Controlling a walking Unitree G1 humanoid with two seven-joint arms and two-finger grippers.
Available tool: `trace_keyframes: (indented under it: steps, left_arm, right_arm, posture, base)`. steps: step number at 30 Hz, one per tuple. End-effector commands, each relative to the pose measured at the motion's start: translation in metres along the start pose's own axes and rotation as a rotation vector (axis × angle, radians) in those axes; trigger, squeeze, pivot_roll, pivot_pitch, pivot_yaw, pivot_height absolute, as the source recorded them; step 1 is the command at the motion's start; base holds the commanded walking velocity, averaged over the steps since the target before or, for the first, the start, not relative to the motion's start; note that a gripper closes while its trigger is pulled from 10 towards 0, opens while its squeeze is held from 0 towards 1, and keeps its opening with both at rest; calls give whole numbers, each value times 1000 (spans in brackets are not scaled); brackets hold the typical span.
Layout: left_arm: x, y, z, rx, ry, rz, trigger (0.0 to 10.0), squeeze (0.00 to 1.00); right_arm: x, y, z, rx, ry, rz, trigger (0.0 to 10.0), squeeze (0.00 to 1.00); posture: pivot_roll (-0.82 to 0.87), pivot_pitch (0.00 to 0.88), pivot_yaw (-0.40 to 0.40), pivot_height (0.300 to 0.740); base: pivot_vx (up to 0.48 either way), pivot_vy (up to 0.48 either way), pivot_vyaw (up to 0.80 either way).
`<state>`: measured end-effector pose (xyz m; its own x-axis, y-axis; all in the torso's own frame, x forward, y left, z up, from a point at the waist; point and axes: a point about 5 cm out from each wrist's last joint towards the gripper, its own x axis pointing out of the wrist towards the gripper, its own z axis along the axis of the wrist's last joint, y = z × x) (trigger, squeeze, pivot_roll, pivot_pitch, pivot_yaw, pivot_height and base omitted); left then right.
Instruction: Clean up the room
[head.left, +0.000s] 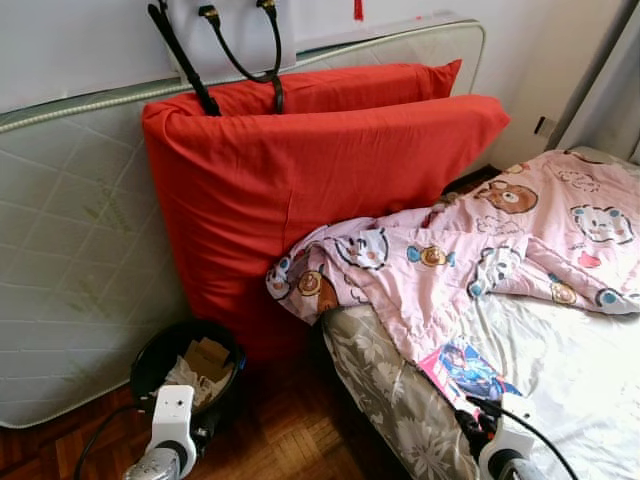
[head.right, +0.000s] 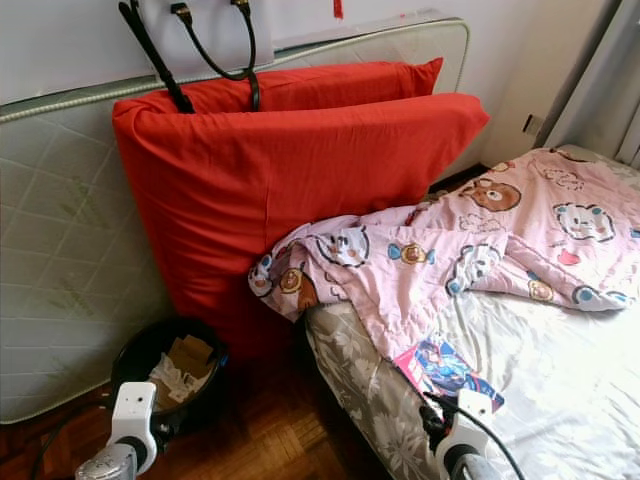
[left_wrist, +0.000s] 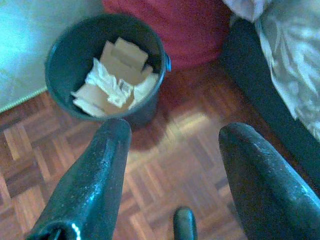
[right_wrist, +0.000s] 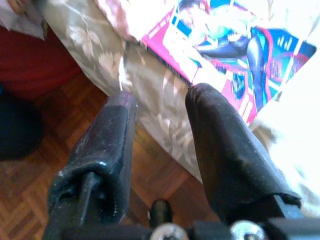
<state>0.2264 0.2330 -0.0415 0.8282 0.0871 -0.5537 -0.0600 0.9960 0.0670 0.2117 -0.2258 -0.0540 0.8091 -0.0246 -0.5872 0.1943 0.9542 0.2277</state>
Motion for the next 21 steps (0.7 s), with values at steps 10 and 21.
trace_keyframes:
  steps: [10, 21]
  left_arm:
    - [-6, 4, -3, -43, -70, 32, 10000, 0]
    - [20, -35, 96, -1, -418, 3, 10000, 0]
  right_arm:
    - [-4, 0, 2, 56, -103, 36, 10000, 0]
    - [-8, -4, 0, 70, -126, 46, 10000, 0]
  posture:
    - [-36, 0, -25, 736]
    - [-28, 0, -38, 736]
  base:
    - [0, 0, 0]
    - [0, 0, 0]
